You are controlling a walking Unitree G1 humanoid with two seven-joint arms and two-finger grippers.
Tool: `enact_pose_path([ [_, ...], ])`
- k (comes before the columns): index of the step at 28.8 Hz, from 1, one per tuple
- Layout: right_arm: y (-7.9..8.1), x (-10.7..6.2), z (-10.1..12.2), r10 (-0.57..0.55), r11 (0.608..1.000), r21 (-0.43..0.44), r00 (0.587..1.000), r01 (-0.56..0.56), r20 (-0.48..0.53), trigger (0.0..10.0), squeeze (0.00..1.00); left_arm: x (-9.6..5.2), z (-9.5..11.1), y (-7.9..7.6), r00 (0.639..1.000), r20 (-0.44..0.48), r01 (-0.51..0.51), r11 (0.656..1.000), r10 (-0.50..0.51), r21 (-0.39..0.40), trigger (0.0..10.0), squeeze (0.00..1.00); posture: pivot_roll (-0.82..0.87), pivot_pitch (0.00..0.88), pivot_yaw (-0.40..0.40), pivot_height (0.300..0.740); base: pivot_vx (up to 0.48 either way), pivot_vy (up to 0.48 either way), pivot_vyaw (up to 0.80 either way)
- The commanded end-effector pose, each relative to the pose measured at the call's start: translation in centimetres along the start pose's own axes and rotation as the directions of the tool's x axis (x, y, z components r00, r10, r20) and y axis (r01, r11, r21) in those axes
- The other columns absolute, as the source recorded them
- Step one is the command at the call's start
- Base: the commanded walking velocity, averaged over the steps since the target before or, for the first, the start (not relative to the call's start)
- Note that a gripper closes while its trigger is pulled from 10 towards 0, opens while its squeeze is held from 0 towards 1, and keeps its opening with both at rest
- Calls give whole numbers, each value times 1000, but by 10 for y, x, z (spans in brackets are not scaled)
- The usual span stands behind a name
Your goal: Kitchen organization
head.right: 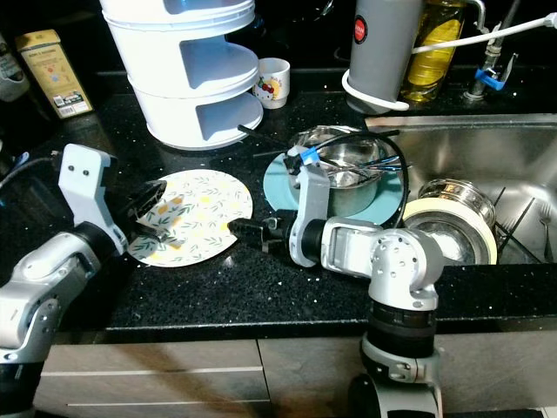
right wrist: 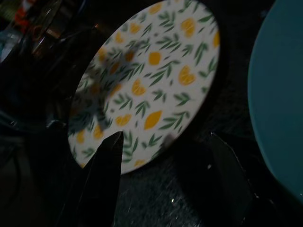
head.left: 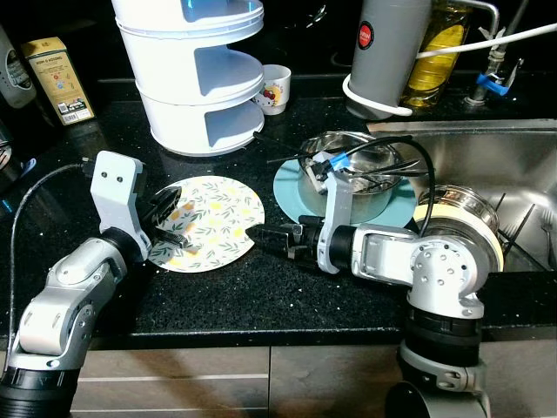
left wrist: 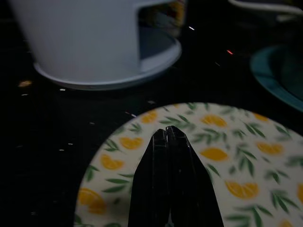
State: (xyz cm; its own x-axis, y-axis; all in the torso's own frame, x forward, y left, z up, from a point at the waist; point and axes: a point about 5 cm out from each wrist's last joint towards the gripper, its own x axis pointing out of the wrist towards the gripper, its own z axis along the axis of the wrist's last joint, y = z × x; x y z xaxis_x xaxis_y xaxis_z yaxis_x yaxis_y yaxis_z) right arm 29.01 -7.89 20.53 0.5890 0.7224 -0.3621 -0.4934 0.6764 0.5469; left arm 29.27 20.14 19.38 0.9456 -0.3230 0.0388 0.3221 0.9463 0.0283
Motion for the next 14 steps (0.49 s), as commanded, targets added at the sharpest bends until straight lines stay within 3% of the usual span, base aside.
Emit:
enact_pose_path([
  [1, -15, 2, -5, -110, 993, 51, 994, 111, -20, 10000, 0, -1, 0, 14, 996, 10, -86, 995, 86, -51, 10000, 0, 13, 19, -22, 740, 0, 0, 0],
  [4, -13, 4, -4, -128, 990, 61, 991, 130, -21, 10000, 0, -3, 2, 33, 976, 33, -204, 961, 214, -188, 10000, 0, 13, 21, -20, 740, 0, 0, 0],
  [5, -13, 4, -3, -136, 989, 60, 990, 137, -23, 10000, 0, -5, 2, 38, 969, 37, -231, 946, 246, -229, 10000, 1000, 10, 25, -16, 740, 0, 0, 0],
  [6, -13, 4, -3, -136, 989, 60, 990, 137, -23, 10000, 0, -5, 2, 38, 969, 37, -231, 946, 246, -229, 10000, 1000, 10, 25, -16, 740, 0, 0, 0],
  [8, -13, 4, -3, -155, 985, 72, 988, 156, -24, 10000, 0, -11, 6, 55, 942, 55, -298, 898, 332, -322, 10000, 1000, 12, 29, -17, 740, 0, 0, 0],
  [9, -13, 4, -3, -155, 985, 72, 988, 156, -24, 10000, 0, -11, 6, 55, 942, 55, -298, 898, 332, -322, 10000, 1000, 12, 29, -17, 740, 0, 0, 0],
  [11, -14, 5, -3, -178, 980, 79, 984, 180, -28, 10000, 0, -17, 5, 68, 919, 53, -337, 847, 391, -410, 10000, 1000, 12, 29, -17, 740, 0, 0, 0],
  [13, -15, 6, -4, -192, 978, 79, 981, 194, -30, 10000, 0, -15, -1, 71, 927, 20, -318, 811, 375, -491, 10000, 1000, 15, 32, -18, 740, 0, 0, 0],
  [14, -15, 6, -4, -192, 978, 79, 981, 194, -30, 10000, 0, -15, -1, 71, 927, 20, -318, 811, 375, -491, 10000, 1000, 15, 32, -18, 740, 0, 0, 0],
])
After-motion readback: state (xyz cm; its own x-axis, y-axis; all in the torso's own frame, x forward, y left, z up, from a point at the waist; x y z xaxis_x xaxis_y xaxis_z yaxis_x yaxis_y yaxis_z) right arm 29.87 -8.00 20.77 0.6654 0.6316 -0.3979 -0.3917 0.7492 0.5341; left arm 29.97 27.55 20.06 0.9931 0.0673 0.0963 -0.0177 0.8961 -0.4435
